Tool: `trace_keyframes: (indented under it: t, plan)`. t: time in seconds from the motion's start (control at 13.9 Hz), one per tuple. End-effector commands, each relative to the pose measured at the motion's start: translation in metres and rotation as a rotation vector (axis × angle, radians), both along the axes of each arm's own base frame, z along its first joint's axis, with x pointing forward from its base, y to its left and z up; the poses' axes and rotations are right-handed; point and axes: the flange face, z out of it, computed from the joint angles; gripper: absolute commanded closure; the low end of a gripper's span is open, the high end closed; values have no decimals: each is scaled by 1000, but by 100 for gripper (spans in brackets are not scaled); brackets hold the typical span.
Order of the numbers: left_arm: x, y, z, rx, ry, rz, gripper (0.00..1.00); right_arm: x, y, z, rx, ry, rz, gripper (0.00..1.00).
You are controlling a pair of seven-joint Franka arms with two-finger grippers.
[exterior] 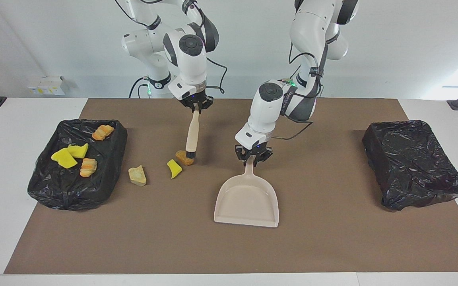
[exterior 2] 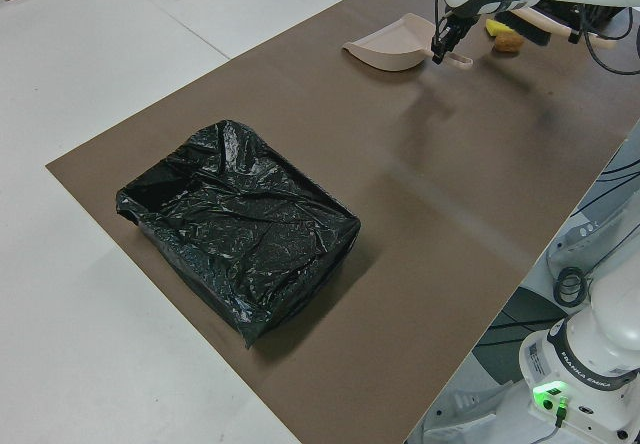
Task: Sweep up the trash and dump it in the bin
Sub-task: 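Grasp the wooden brush with the right gripper and lift it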
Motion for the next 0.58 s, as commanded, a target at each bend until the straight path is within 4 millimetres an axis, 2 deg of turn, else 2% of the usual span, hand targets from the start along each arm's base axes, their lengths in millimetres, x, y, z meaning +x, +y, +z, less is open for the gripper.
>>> trace_keyframes:
  t: [0.0, 0.07, 0.14, 0.36, 0.5]
  plan:
    - [1, 5, -1, 1, -6, -10, 96, 42, -32, 0, -70, 13, 43, 100]
    - [1, 5, 1, 3, -8, -17, 100, 55, -50, -1, -85, 11, 33, 100]
    - [4, 6, 6, 7, -16, -49, 100, 65, -71, -3, -103, 11, 35, 100]
    - [20, 36, 23, 37, -36, -194, 100, 88, -130, -15, -188, 25, 157, 100]
    - [25, 51, 36, 63, -40, -354, 100, 97, -156, -17, -238, 28, 244, 100]
